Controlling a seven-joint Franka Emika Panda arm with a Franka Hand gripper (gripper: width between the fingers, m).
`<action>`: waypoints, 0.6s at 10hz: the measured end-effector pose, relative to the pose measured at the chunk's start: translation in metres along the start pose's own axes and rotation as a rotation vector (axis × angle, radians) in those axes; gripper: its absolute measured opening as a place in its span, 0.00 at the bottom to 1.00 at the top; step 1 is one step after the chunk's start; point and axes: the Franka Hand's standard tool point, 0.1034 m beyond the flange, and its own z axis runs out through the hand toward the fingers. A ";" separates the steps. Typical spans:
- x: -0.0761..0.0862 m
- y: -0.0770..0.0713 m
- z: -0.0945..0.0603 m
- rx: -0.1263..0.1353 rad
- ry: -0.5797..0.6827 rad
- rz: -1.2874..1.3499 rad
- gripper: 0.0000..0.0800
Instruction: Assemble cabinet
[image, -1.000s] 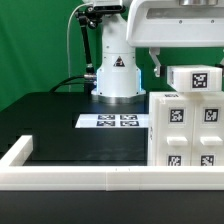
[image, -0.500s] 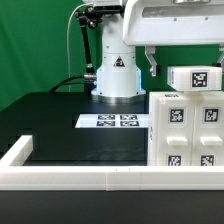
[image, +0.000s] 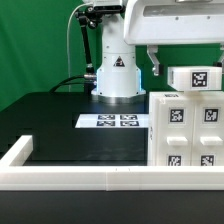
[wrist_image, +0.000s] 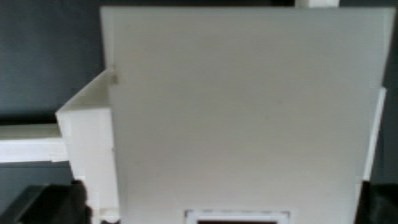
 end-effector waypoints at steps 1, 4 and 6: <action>0.000 0.000 0.000 0.000 0.000 0.000 0.73; 0.000 0.000 0.000 0.000 0.001 0.021 0.69; 0.000 -0.001 0.000 0.001 0.001 0.098 0.69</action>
Offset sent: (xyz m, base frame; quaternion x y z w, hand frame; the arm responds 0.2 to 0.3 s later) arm 0.0000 0.0000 0.0000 0.0000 0.0000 0.0000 1.0000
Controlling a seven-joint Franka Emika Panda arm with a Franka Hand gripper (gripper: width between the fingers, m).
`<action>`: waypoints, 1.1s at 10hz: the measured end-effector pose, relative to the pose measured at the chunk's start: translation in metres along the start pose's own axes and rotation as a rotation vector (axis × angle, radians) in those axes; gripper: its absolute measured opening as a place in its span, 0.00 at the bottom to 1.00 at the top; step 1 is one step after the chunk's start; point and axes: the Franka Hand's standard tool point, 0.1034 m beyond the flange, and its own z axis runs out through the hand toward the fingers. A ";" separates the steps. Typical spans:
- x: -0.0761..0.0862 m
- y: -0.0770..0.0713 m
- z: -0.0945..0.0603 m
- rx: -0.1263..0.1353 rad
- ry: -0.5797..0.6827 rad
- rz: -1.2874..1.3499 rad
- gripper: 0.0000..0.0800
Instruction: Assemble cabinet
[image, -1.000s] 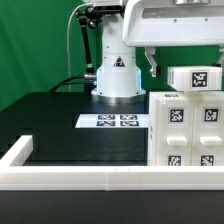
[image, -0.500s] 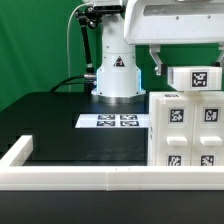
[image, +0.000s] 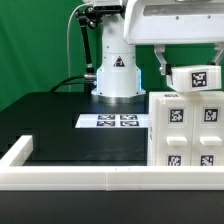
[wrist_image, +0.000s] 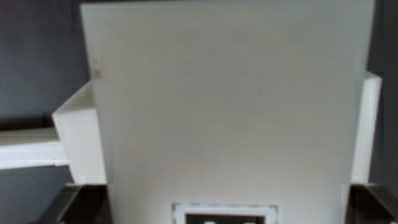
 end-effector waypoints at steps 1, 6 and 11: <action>0.000 0.000 0.000 0.001 0.000 0.083 0.69; -0.003 -0.009 0.001 0.007 -0.003 0.551 0.70; -0.002 -0.011 0.002 0.034 -0.017 0.987 0.70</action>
Offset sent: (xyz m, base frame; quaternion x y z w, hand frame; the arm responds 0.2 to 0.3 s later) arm -0.0148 -0.0058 -0.0132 -0.0566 -0.0107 0.2727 0.9604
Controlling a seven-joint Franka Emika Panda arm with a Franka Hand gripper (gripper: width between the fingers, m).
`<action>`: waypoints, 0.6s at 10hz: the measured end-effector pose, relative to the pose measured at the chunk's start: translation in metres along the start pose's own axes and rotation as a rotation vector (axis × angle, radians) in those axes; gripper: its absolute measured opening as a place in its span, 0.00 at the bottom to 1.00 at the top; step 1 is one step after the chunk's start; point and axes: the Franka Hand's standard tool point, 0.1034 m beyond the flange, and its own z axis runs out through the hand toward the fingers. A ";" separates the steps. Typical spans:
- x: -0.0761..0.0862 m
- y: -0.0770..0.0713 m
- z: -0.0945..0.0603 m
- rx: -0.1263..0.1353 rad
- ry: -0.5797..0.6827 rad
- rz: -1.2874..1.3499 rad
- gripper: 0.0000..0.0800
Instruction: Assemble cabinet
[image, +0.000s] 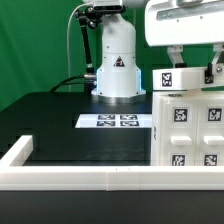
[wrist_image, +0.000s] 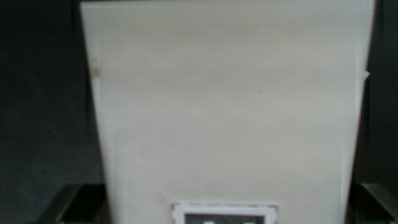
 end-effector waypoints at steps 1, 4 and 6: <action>0.000 0.000 0.000 0.001 0.000 0.082 0.70; -0.001 -0.002 0.001 -0.006 -0.004 0.263 0.70; -0.001 -0.003 0.001 -0.003 -0.012 0.381 0.70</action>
Offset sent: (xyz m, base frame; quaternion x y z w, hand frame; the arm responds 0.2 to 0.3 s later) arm -0.0014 -0.0071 -0.0118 -0.0491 0.0071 0.1448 0.9882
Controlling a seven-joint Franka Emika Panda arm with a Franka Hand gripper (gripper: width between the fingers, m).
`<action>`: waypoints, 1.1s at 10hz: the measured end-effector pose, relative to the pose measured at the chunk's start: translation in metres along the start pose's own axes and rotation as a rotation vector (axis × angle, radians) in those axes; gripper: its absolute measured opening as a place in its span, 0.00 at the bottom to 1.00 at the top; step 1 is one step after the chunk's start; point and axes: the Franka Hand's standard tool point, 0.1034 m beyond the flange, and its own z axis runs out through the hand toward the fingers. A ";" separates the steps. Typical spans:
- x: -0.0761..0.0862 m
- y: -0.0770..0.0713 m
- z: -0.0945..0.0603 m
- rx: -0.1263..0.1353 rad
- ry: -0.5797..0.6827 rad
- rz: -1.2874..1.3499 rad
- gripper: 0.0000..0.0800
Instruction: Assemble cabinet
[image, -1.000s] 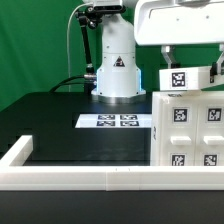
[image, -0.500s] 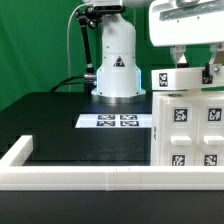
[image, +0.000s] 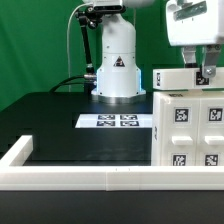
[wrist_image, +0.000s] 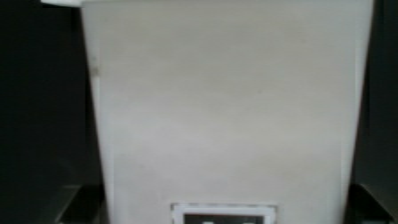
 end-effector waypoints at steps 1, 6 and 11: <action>0.000 0.000 0.000 0.000 0.000 0.015 0.70; -0.005 -0.002 -0.021 0.036 -0.024 -0.038 0.99; -0.007 -0.007 -0.023 0.026 -0.010 -0.407 1.00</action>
Offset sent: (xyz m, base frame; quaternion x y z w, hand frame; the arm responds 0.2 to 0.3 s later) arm -0.0097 0.0007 0.0168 0.0302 -0.0298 -0.0174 0.9989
